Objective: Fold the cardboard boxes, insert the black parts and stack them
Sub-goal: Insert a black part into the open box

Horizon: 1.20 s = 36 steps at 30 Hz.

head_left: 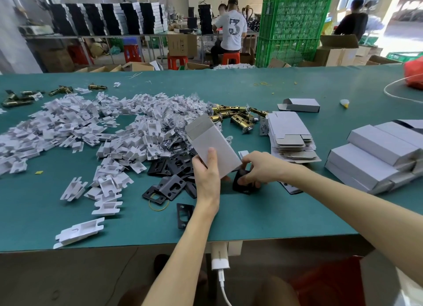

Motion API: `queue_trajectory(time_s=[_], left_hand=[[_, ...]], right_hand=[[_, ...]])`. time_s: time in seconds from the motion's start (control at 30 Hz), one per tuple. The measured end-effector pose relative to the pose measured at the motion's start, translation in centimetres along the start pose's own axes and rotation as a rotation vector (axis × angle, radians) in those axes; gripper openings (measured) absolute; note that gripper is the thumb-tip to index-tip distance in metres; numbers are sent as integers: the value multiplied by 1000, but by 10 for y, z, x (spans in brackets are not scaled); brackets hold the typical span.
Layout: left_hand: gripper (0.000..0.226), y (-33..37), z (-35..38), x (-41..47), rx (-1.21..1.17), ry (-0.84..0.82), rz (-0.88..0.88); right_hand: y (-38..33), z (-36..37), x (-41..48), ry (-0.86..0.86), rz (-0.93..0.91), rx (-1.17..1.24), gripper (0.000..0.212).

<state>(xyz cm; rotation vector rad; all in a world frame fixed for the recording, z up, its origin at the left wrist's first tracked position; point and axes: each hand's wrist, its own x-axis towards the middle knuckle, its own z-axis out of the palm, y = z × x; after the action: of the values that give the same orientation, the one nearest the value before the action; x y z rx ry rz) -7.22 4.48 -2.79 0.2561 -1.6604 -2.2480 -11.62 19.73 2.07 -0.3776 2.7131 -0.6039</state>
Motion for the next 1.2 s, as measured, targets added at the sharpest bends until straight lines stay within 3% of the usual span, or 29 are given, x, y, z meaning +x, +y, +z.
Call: queue_trajectory(time_s=[0.2,0.4,0.6,0.8,0.97,1.1,1.2], left_hand=[[48,2,1,-2,-6,-5,15],[30,0,0,-1,-19,46,16],[29,-2,-1,0,-10,12,31],[38,-2,0,-3,42,-105,5],[46,-3,0,-3,98,-180,-5],[50,-4,0,-5,110,-240,-9],[49,-3,-1,-5,96,-243,-16]], right_hand=[[5,-1,-8,2,-82,40,35],[3,3,-9,54,-67,21,25],[-1,-9,-10,66,-64,106,16],[-7,-59,-17,491,-10,596,14],[-35,-77,-25,513,-195,929,8],[-57,-71,-23,524,-272,858,14],[-64,-66,-20,569,-281,520,22]])
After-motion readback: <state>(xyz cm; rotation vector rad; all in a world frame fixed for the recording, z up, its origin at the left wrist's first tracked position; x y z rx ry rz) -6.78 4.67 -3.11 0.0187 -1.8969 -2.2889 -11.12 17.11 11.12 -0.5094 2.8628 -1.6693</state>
